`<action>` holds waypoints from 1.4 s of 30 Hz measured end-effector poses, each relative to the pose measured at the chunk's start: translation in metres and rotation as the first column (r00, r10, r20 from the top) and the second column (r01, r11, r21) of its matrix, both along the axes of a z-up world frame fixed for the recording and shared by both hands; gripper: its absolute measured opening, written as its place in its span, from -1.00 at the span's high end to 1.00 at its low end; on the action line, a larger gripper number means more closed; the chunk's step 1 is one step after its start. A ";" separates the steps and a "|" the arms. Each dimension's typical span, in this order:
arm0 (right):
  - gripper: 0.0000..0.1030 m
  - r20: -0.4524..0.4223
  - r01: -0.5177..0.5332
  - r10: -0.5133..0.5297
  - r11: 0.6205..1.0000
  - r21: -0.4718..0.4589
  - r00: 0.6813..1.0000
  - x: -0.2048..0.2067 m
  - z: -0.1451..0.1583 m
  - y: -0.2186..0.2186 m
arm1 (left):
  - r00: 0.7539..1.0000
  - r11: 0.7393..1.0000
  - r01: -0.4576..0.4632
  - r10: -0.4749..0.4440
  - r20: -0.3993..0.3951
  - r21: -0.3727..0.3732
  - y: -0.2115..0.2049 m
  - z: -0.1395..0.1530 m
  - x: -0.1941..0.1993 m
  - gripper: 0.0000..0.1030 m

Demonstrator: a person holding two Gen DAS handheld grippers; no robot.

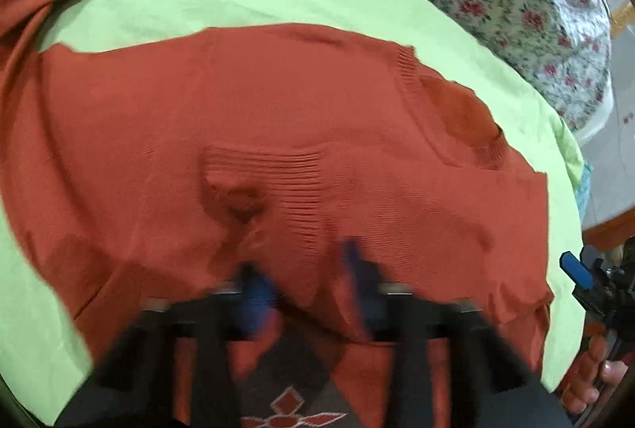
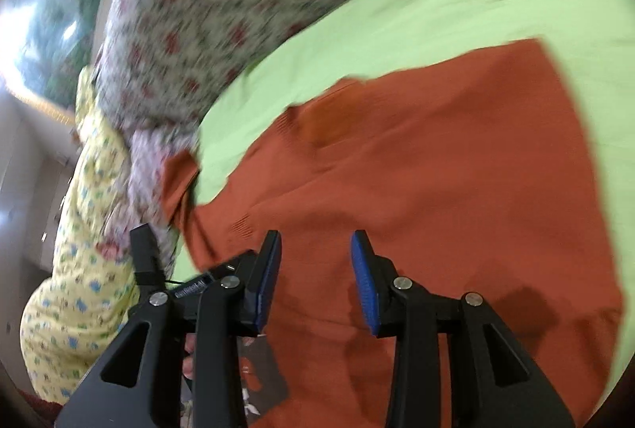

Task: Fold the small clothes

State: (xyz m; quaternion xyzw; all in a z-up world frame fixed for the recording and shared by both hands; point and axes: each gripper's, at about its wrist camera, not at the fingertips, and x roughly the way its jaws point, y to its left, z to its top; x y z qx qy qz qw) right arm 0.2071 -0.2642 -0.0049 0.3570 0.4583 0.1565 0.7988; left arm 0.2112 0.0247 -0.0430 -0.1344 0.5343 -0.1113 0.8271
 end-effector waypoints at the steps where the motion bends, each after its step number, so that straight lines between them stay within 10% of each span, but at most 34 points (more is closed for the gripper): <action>1: 0.26 -0.003 0.029 -0.029 1.000 -0.008 1.000 -0.005 -0.001 -0.010 | 1.000 1.000 0.017 -0.017 0.016 0.007 -0.004 0.004 -0.001 0.88; 5: 0.26 -0.018 0.165 -0.166 0.985 -0.051 0.986 -0.020 -0.003 -0.057 | 0.989 0.998 0.036 -0.043 0.139 0.052 -0.010 0.036 -0.015 0.92; 12: 0.13 -0.048 0.295 -0.305 0.943 -0.156 0.951 -0.022 -0.013 -0.113 | 0.994 0.993 -0.062 0.052 0.094 0.105 0.030 0.022 -0.001 0.92; 24: -0.01 -0.107 0.125 -0.161 0.950 -0.286 0.981 0.033 -0.047 -0.086 | 0.998 0.990 -0.038 0.032 0.053 0.136 0.026 0.011 -0.004 0.91; 25: 0.01 -0.110 0.099 -0.142 0.939 -0.328 0.984 0.037 -0.050 -0.080 | 0.998 0.990 -0.036 0.029 0.051 0.135 0.025 0.010 -0.005 0.91; 27: 0.85 -0.123 0.076 -0.128 0.931 -0.358 0.984 0.042 -0.053 -0.079 | 0.999 0.994 -0.022 0.017 0.051 0.103 0.020 0.014 -0.004 0.91; 42: 0.72 -0.155 0.185 -0.246 0.926 -0.330 0.957 0.025 -0.046 -0.122 | 0.998 0.988 0.037 -0.043 0.038 0.148 0.017 0.013 -0.008 0.59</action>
